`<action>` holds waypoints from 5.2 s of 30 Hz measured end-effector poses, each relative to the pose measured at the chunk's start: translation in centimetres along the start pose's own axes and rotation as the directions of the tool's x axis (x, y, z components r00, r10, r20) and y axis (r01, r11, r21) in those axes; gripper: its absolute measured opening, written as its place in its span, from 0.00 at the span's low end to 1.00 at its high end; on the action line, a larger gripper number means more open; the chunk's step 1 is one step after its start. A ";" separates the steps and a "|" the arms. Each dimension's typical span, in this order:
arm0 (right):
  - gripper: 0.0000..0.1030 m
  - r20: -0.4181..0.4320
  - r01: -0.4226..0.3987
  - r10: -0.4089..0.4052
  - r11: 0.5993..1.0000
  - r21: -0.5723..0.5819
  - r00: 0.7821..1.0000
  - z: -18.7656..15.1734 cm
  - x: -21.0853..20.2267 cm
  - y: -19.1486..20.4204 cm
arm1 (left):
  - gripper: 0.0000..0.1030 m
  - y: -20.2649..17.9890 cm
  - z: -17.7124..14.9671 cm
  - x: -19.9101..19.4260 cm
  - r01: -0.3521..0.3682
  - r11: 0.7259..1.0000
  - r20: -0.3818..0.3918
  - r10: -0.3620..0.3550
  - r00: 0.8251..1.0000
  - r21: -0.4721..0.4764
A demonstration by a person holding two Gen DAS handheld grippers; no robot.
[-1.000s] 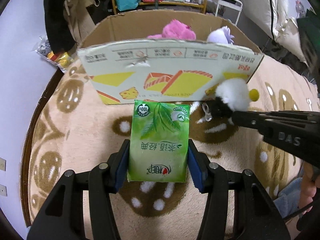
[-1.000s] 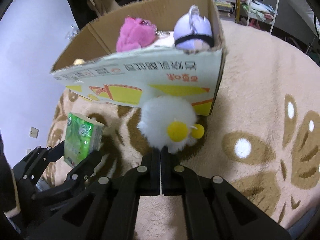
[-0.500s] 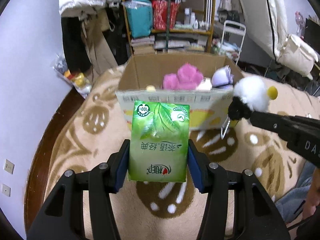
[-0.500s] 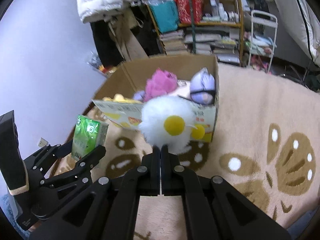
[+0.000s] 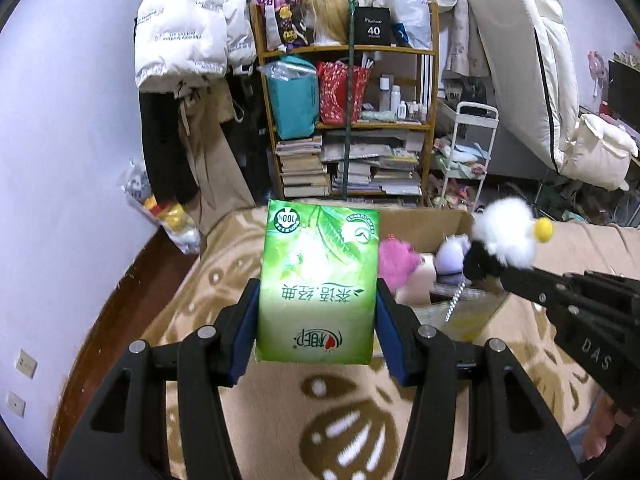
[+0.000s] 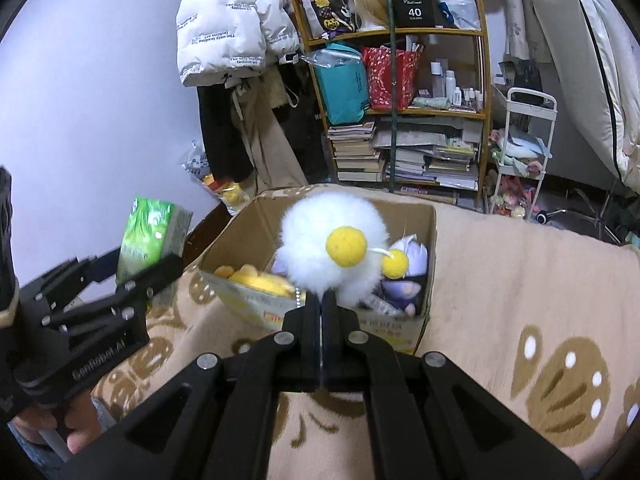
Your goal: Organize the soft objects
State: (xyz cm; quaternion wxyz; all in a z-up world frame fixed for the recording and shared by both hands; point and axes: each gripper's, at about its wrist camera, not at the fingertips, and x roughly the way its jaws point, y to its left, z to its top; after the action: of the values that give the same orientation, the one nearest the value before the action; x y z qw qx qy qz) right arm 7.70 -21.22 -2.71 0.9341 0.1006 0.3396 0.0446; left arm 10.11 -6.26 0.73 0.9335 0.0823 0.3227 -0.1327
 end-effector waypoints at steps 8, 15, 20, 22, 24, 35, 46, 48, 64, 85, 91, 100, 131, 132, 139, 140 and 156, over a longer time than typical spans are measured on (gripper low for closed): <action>0.01 0.021 0.005 -0.005 1.000 -0.001 1.000 1.4 1.4 -1.0 | 0.51 0.2 2.3 3.3 0.000 1.000 0.006 0.000 1.000 0.021; 0.01 -0.032 -0.017 0.018 1.000 0.016 0.999 1.6 3.5 -1.8 | 0.52 0.0 1.3 7.1 0.027 1.000 -0.070 -0.026 0.997 0.007; 0.01 -0.086 -0.039 0.042 0.998 0.047 0.995 0.8 5.2 -2.5 | 0.59 -0.8 0.4 7.9 -0.015 0.999 -0.060 0.018 0.998 0.051; 0.02 -0.100 -0.051 0.056 0.997 0.053 0.993 0.6 5.5 -2.6 | 0.66 -0.8 0.2 8.0 -0.007 0.999 -0.065 0.011 0.998 0.049; 0.02 -0.103 -0.049 0.053 0.998 0.049 0.993 0.4 5.5 -2.6 | 0.69 -0.5 0.1 8.1 0.000 0.999 -0.072 0.003 0.997 0.034; 0.06 -0.084 -0.020 0.023 0.999 0.036 0.996 -0.8 3.3 -3.0 | 0.77 1.9 -0.9 5.1 -0.051 0.998 -0.070 0.049 0.996 -0.029; 0.60 0.018 0.037 -0.038 0.999 0.039 0.999 -0.8 -2.5 -2.4 | 0.90 2.5 -1.7 -1.2 -0.062 0.998 -0.001 0.062 0.998 -0.012; 0.67 0.050 0.050 -0.052 0.998 0.035 0.997 -0.7 -4.2 -2.4 | 0.92 2.3 -1.7 -2.7 -0.074 0.997 0.031 0.074 0.997 0.009; 1.00 0.242 0.136 -0.122 0.990 -0.045 0.963 -1.8 -14.7 -0.8 | 0.99 2.9 -3.1 -12.7 -0.157 0.987 0.212 0.156 0.965 -0.012; 1.00 0.263 0.225 -0.215 0.974 -0.008 0.941 -5.5 -13.0 -1.5 | 0.99 3.7 -6.9 -12.0 -0.242 0.968 0.261 0.252 0.932 -0.069; 1.00 0.272 0.238 -0.234 0.971 0.022 0.933 -5.5 -12.3 -2.3 | 0.99 3.5 -7.1 -10.7 -0.227 0.972 0.234 0.237 0.943 -0.067; 1.00 0.251 0.244 -0.241 0.970 0.019 0.938 -5.3 -11.5 -2.6 | 0.99 3.0 -7.5 -9.9 -0.250 0.967 0.225 0.253 0.941 -0.045; 1.00 0.249 0.236 -0.232 0.972 0.012 0.940 -5.3 -11.6 -2.4 | 0.99 3.3 -7.9 -9.3 -0.263 0.964 0.209 0.264 0.942 -0.036; 1.00 0.249 0.237 -0.232 0.971 0.012 0.940 -5.3 -11.6 -2.3 | 0.99 3.4 -7.9 -9.2 -0.260 0.965 0.206 0.261 0.943 -0.035; 1.00 0.250 0.236 -0.232 0.972 0.012 0.940 -5.3 -11.6 -2.2 | 0.99 3.5 -7.9 -9.2 -0.256 0.966 0.204 0.259 0.944 -0.039; 1.00 0.250 0.237 -0.232 0.971 0.013 0.940 -5.3 -11.6 -2.1 | 0.99 3.5 -7.9 -9.2 -0.256 0.966 0.202 0.259 0.945 -0.039; 1.00 0.247 0.234 -0.229 0.972 0.011 0.942 -5.3 -11.6 -2.2 | 0.99 3.2 -7.9 -9.1 -0.262 0.964 0.192 0.264 0.945 -0.035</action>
State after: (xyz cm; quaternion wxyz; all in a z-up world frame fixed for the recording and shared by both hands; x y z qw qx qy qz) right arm -4.57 -24.32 0.08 0.9686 0.0561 0.2300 -0.0752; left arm -0.38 0.45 0.49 0.9703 0.1071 0.2164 -0.0132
